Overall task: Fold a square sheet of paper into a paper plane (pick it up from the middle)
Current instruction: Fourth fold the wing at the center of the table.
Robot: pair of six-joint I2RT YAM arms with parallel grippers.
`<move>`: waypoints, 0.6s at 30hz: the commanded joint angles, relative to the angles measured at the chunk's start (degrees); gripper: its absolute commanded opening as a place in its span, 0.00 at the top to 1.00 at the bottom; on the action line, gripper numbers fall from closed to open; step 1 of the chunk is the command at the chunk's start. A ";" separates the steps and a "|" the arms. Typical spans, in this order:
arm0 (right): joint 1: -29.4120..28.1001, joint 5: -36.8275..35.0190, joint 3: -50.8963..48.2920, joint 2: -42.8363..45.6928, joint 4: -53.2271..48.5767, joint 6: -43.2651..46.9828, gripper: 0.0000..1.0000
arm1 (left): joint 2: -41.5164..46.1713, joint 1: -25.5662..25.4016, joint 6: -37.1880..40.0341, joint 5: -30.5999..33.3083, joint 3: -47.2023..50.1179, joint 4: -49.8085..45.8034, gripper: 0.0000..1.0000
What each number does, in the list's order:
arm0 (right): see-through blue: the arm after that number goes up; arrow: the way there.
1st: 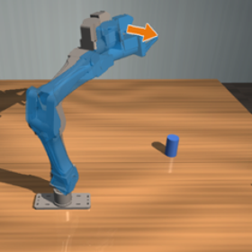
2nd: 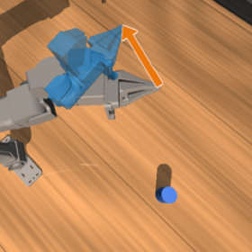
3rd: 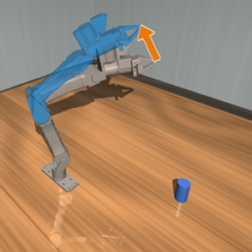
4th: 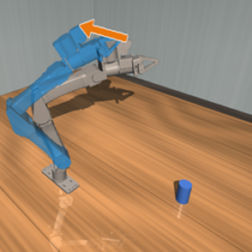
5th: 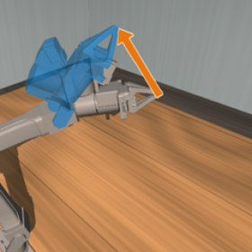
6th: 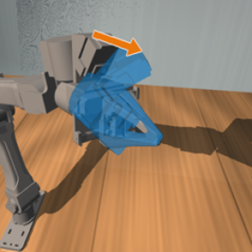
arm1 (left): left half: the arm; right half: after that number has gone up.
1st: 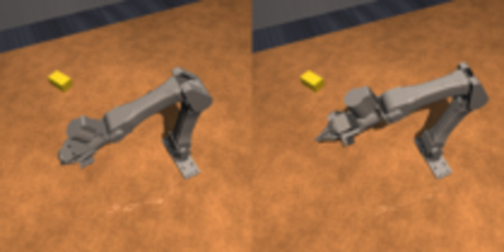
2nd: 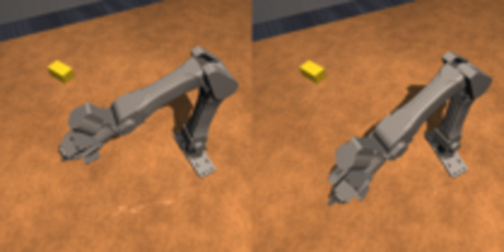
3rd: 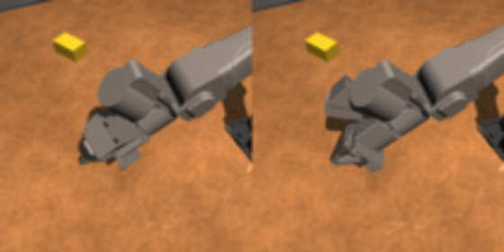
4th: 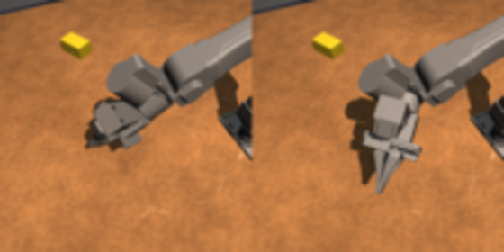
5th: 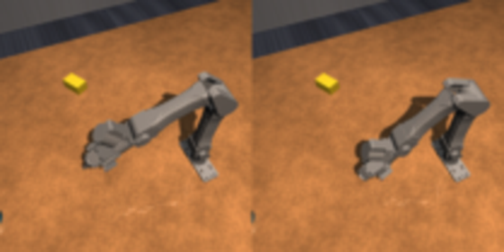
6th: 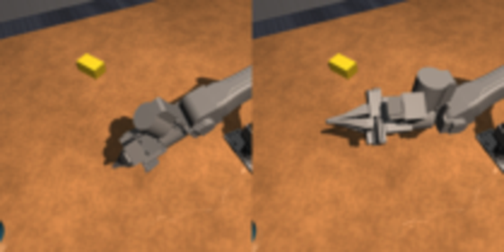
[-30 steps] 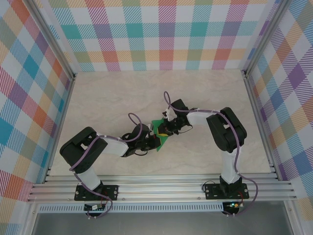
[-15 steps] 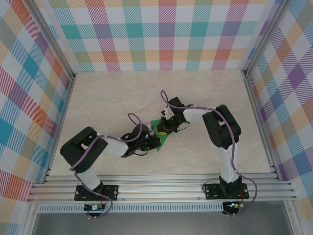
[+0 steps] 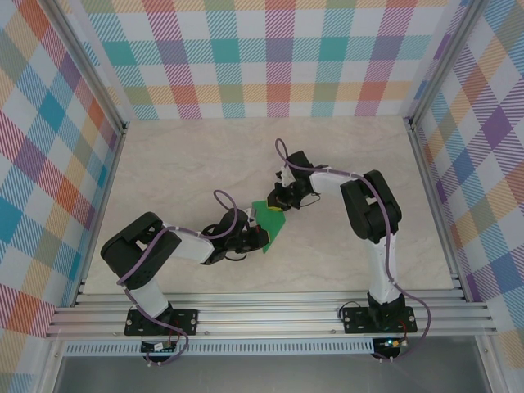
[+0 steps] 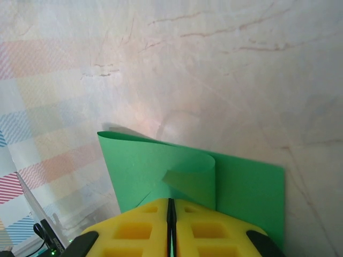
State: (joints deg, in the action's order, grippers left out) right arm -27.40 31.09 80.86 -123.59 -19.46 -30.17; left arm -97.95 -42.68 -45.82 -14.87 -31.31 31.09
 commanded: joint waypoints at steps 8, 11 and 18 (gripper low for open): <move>3.01 -5.12 5.55 -4.79 0.84 -0.11 0.89 | -4.26 -0.78 0.12 0.90 3.84 -13.52 1.00; 3.82 -5.11 7.06 -5.35 0.39 -0.20 0.89 | -4.41 -0.84 0.00 0.91 3.89 -13.56 1.00; 5.12 -4.11 9.99 -6.19 -1.05 0.59 0.89 | -4.12 -0.92 -0.12 1.14 3.72 -13.69 1.00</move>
State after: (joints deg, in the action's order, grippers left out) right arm -23.22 29.87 89.10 -128.35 -20.49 -30.61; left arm -98.04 -42.72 -45.84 -14.90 -31.27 31.35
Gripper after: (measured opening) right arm 0.113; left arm 0.049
